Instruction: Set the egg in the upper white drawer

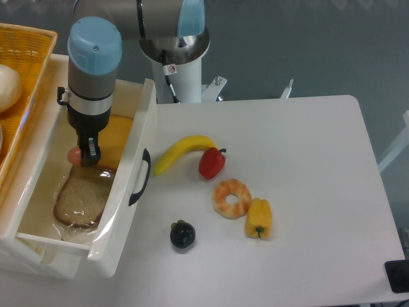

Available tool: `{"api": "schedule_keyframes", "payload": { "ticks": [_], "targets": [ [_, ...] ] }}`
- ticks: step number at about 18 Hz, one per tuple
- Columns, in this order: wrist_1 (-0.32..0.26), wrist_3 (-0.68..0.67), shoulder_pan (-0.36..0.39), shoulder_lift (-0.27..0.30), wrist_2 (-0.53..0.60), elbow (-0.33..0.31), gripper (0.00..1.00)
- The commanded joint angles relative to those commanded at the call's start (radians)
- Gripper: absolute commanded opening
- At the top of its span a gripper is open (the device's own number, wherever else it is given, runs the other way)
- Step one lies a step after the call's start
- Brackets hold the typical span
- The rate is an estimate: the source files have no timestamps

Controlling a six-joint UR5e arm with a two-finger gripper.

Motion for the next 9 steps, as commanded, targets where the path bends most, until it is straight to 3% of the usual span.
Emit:
{"api": "schedule_keyframes", "payload": {
  "ticks": [9],
  "targets": [
    [0.0,-0.003,-0.008,-0.006,0.009,0.0,0.47]
  ]
}}
